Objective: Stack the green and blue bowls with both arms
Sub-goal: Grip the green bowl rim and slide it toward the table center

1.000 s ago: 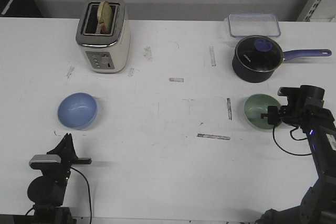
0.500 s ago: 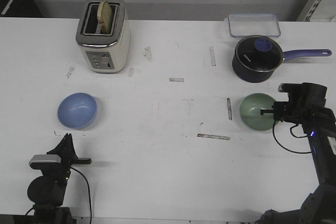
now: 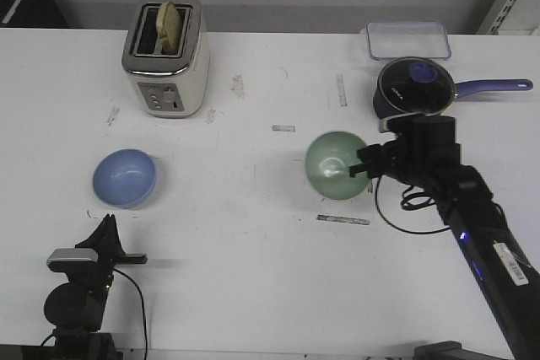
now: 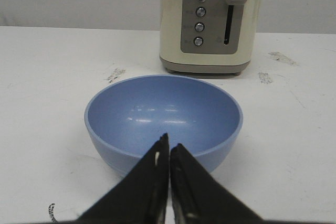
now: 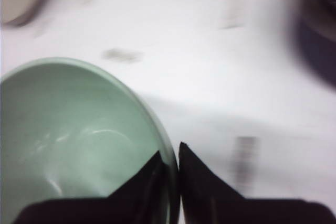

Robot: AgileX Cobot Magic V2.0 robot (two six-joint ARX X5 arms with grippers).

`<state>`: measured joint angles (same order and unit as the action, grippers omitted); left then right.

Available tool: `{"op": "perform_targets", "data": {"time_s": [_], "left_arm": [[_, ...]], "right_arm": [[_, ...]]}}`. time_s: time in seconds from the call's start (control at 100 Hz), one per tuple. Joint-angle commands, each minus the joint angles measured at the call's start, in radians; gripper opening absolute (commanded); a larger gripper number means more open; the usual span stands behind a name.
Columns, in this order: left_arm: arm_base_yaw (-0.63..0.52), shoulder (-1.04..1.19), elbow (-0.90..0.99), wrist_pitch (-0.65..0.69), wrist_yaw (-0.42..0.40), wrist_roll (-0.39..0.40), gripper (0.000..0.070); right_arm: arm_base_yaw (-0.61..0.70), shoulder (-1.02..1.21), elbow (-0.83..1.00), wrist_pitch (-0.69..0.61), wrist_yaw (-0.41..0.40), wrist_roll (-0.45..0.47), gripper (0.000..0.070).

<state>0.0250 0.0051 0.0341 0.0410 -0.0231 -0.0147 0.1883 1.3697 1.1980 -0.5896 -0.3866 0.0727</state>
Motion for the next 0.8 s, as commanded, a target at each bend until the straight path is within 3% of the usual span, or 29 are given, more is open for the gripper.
{"op": "perform_targets", "data": {"time_s": [0.0, 0.17, 0.32, 0.49, 0.79], "left_arm": [[0.001, -0.002, -0.021, 0.01, -0.001, -0.005, 0.0001], [0.001, -0.002, -0.021, 0.01, -0.001, -0.005, 0.0001], [0.001, -0.002, -0.021, 0.01, -0.001, -0.005, 0.0001], [0.001, -0.002, -0.021, 0.009, -0.001, -0.005, 0.0001], [0.001, -0.002, -0.021, 0.007, -0.001, -0.005, 0.0002]], "right_arm": [[0.088, 0.026, 0.014, 0.021, 0.016, 0.068, 0.0006], [0.287, 0.077, 0.014, 0.032, 0.1, 0.114, 0.0005], [0.38, 0.14, 0.014, 0.036, 0.115, 0.123, 0.0005], [0.429, 0.21, 0.014, 0.034, 0.178, 0.122, 0.0005], [0.433, 0.305, 0.014, 0.036, 0.179, 0.114, 0.0005]]}}
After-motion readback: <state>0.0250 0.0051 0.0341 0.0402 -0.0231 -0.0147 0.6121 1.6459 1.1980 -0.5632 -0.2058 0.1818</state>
